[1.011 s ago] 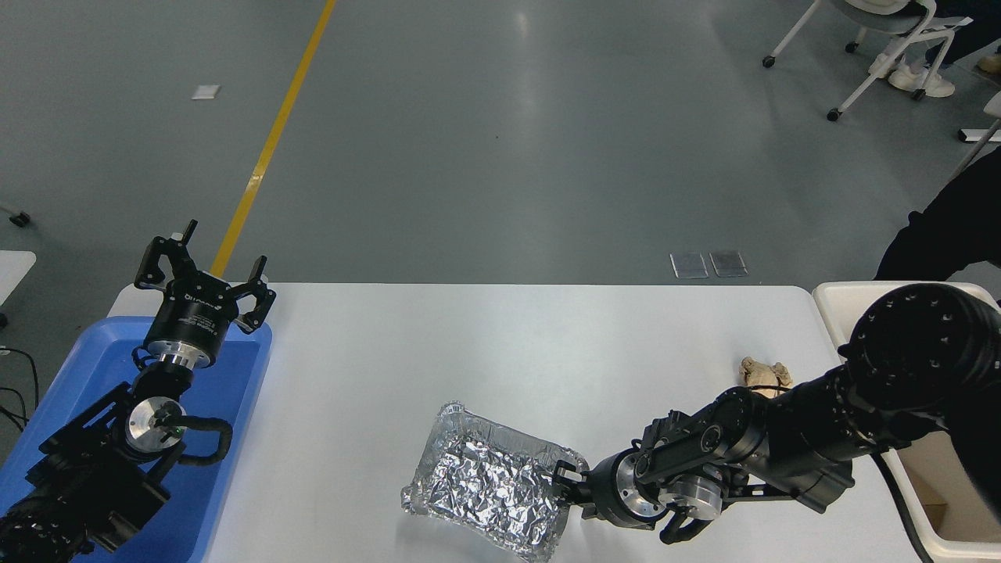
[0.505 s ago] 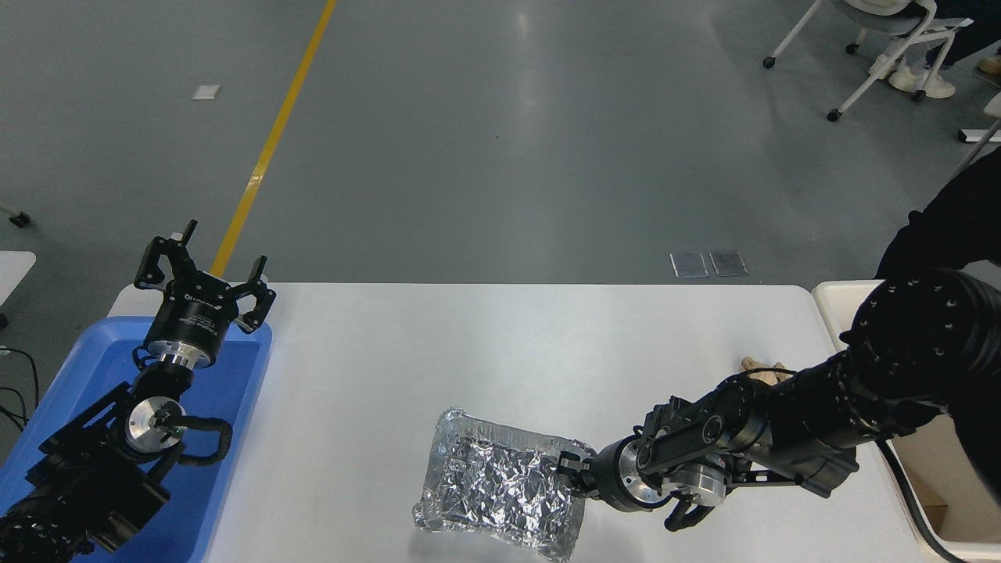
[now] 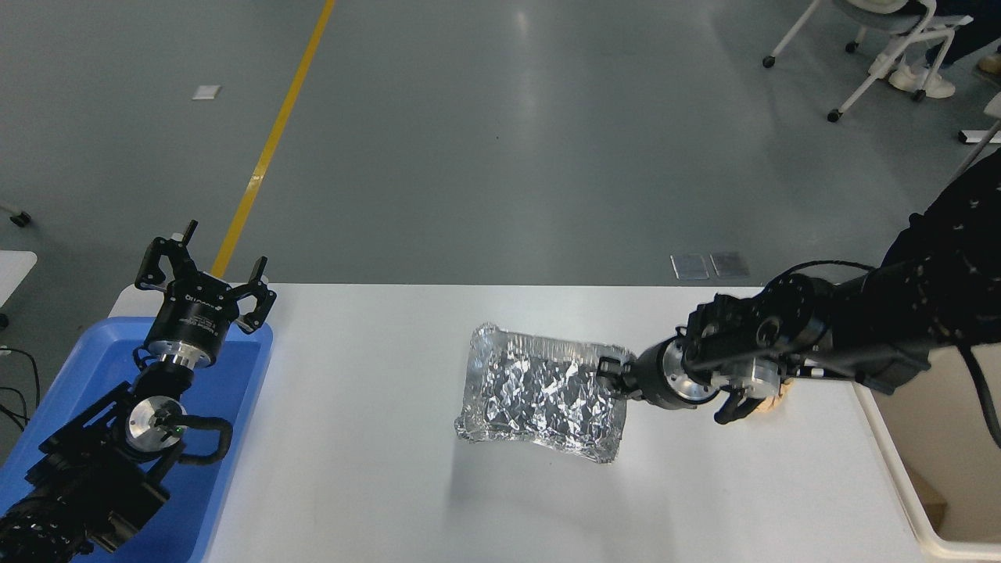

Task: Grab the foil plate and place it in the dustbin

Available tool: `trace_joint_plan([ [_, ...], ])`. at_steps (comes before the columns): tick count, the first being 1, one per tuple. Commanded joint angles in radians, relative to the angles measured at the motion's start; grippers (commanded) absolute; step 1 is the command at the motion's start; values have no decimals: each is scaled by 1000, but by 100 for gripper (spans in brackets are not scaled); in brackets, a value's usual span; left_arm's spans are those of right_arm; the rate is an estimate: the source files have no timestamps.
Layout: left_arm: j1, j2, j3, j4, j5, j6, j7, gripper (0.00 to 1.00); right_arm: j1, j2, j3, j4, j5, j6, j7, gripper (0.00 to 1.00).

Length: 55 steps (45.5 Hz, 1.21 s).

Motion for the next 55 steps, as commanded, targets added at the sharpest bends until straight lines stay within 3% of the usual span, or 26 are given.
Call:
trace_joint_plan([
  [1, 0, 0, 0, 1, 1, 0, 0, 99, 186, -131, -30, 3, -6, 143, 1, 0],
  [11, 0, 0, 0, 1, 1, 0, 0, 99, 324, -235, -30, 5, -28, 215, 1, 0],
  [31, 2, 0, 0, -1, -1, 0, 0, 99, 392, -295, -35, -8, -57, 258, -2, 0],
  [42, 2, 0, 0, -1, 1, 0, 0, 99, 337, -332, -114, -110, -69, 200, -4, 0],
  [55, 2, 0, 0, 1, 1, 0, 0, 99, 177, -491, -134, -311, -62, 122, -7, 0],
])
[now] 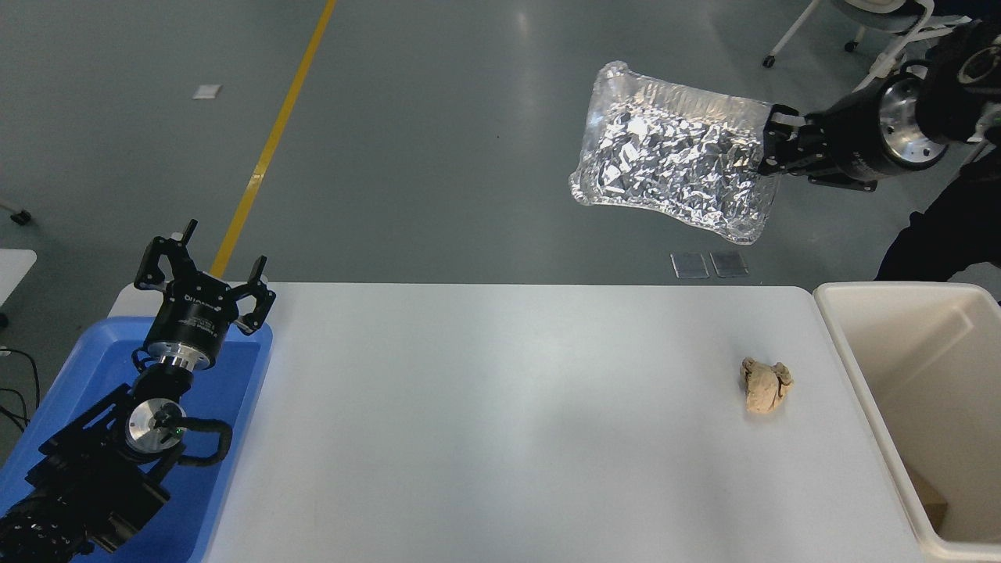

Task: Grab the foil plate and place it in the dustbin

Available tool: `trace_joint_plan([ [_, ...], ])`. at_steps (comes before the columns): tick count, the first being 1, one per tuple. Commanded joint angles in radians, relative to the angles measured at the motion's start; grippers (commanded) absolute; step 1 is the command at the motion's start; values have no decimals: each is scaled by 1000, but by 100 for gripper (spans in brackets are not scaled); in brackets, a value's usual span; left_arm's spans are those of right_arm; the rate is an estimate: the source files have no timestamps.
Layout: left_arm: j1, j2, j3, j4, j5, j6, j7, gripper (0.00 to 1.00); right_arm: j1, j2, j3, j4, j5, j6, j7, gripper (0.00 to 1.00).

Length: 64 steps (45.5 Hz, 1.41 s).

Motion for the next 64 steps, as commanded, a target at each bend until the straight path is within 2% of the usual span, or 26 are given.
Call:
trace_joint_plan([
  [1, 0, 0, 0, 0, 0, 0, 0, 99, -141, -120, -23, -176, 7, -69, -3, 0],
  [12, -1, 0, 0, 0, 0, 0, 0, 99, -381, -177, -3, -319, 25, -221, -4, 0],
  [25, 0, 0, 0, -1, 0, 0, 0, 99, -635, -169, -1, -408, 216, -396, -4, 0],
  [38, -1, 0, 0, 0, 0, 0, 0, 99, -908, -62, 98, -466, 380, -580, -4, 0],
  [48, 0, 0, 0, -1, 0, 0, 0, 99, -1010, -29, 170, -483, 389, -627, -3, 0],
  [64, 0, 0, 0, 0, 0, 0, 0, 99, -1217, 86, 284, -755, 368, -600, 5, 0],
])
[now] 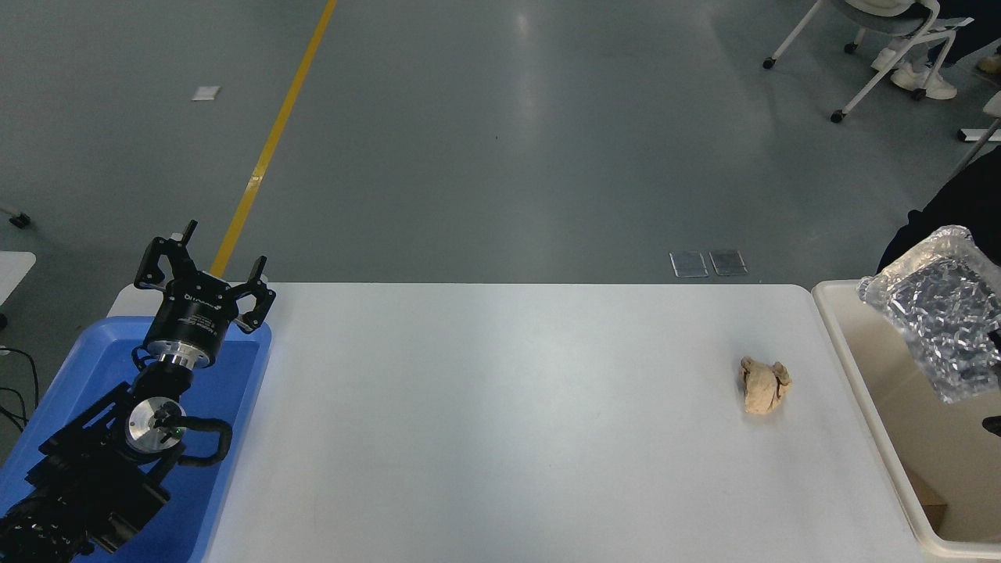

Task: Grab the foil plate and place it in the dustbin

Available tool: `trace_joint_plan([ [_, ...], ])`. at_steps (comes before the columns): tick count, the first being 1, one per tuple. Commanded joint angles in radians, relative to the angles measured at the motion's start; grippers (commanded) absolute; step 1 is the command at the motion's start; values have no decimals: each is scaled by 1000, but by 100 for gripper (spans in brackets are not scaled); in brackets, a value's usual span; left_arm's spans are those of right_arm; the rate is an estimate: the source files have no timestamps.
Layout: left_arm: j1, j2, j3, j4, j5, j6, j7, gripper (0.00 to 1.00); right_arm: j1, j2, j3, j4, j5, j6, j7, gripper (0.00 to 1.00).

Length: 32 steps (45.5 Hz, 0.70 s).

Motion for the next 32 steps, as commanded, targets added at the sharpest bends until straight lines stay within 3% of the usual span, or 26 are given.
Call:
trace_joint_plan([
  [1, 0, 0, -1, 0, 0, 0, 0, 99, -145, 83, 76, -180, -3, 6, 4, 0],
  [13, -1, 0, -1, 0, -1, -2, 0, 99, -163, 109, 81, -254, -1, 32, 4, 0],
  [17, 0, 0, -1, 0, 0, -2, 0, 99, -163, 108, 82, -266, -1, 31, 3, 17],
  [22, 0, 0, -1, -1, 0, -2, 0, 99, -163, 104, 82, -269, 0, 18, 1, 68],
  [28, -1, 0, -1, 0, -1, -2, 0, 99, -165, 101, 81, -271, 0, 11, 0, 97],
  [32, -1, 0, -1, -1, -1, -2, 0, 99, -164, 101, 79, -271, -1, 9, 0, 99],
])
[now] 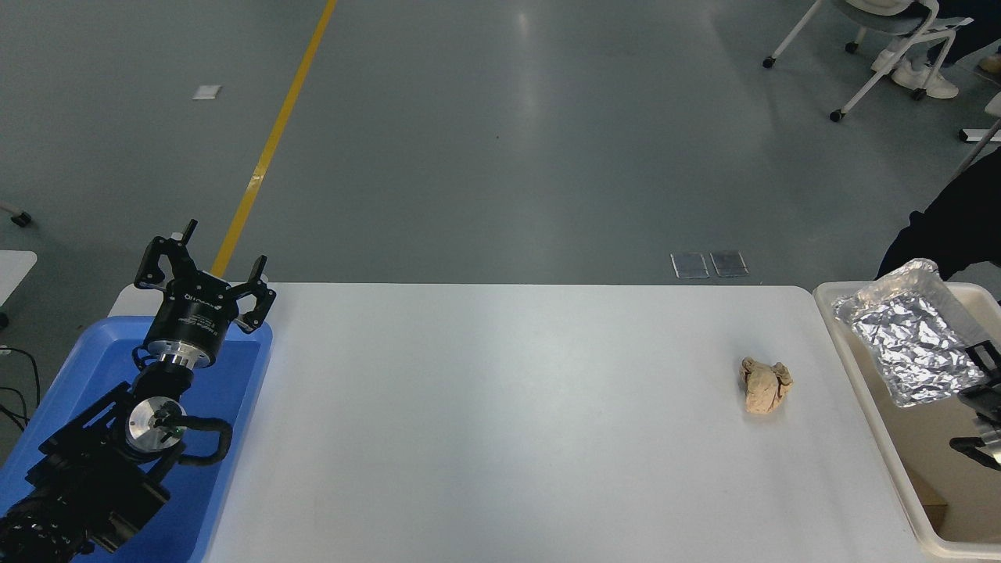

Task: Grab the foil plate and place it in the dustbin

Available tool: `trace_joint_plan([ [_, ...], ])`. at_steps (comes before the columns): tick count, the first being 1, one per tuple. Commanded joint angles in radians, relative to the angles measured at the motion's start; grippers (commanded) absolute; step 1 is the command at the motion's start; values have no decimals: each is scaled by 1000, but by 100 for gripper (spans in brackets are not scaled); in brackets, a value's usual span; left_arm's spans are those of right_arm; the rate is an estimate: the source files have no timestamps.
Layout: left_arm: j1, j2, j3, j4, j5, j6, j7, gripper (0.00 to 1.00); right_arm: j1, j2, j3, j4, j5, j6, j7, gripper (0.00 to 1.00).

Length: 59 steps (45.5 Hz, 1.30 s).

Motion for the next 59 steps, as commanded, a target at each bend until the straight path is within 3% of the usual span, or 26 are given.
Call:
trace_joint_plan([
  [1, 0, 0, 0, 0, 0, 0, 0, 99, -7, 2, 1, -16, -1, -8, -1, 100],
  [19, 0, 0, 0, 0, -1, -2, 0, 99, 240, 11, -2, 6, -7, 13, 0, 100],
  [24, 0, 0, 0, 0, -1, -3, 0, 99, 347, 34, -7, 32, -73, 47, 2, 100],
  [34, 0, 0, 0, 1, -1, -3, 0, 99, 571, 95, -8, 87, -288, 289, -1, 100],
  [44, 1, 0, 1, 1, -1, -2, 0, 99, 691, 219, -17, 93, -346, 522, -7, 100],
  [50, 1, 0, 1, 1, 0, -2, 0, 99, 772, 229, -19, 179, -376, 654, -15, 100],
  [59, 1, 0, 1, 1, 0, 1, 0, 99, 938, 196, -53, 458, -438, 754, -70, 100],
])
